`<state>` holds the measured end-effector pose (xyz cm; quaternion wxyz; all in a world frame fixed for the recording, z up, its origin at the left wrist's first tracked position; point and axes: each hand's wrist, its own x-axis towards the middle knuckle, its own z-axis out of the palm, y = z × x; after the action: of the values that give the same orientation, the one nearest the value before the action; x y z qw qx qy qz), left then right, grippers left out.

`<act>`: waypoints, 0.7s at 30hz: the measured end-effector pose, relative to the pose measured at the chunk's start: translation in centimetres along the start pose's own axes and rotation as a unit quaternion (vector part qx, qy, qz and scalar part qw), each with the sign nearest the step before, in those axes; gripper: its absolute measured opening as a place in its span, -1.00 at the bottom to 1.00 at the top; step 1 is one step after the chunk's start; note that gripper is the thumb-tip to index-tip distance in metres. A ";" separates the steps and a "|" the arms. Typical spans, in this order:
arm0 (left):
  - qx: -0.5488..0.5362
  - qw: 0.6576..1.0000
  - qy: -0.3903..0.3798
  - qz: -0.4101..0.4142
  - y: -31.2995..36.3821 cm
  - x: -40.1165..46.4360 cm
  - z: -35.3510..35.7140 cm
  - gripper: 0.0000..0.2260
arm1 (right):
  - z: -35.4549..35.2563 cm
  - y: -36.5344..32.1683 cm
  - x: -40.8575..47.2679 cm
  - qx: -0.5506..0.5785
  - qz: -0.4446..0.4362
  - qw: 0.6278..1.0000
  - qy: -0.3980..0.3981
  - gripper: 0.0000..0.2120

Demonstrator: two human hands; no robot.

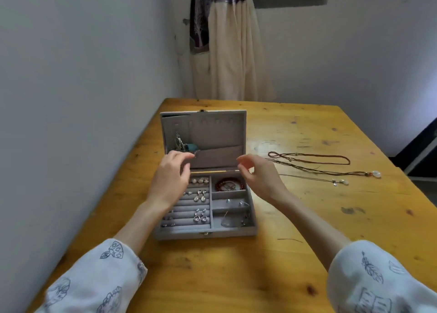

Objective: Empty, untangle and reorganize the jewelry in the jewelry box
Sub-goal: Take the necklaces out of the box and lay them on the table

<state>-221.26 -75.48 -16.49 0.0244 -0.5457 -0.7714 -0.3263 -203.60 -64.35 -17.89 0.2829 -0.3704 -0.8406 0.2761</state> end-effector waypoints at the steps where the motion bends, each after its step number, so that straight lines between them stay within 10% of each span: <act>1: 0.008 1.000 0.015 -0.004 -0.4 0.5 -0.4 -0.77 | 0.6 -0.8 0.8 0.015 0.000 1.000 0.002 -0.80; 21: 0.065 0.990 0.126 -0.022 -1.2 6.6 -0.3 -0.80 | 6.2 -6.7 9.3 0.096 0.076 0.990 0.075 -0.83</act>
<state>-225.05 -70.43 -14.21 0.1497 -0.4806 -0.7936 -0.3417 -216.23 -62.54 -15.08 0.3580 -0.4244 -0.7554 0.3479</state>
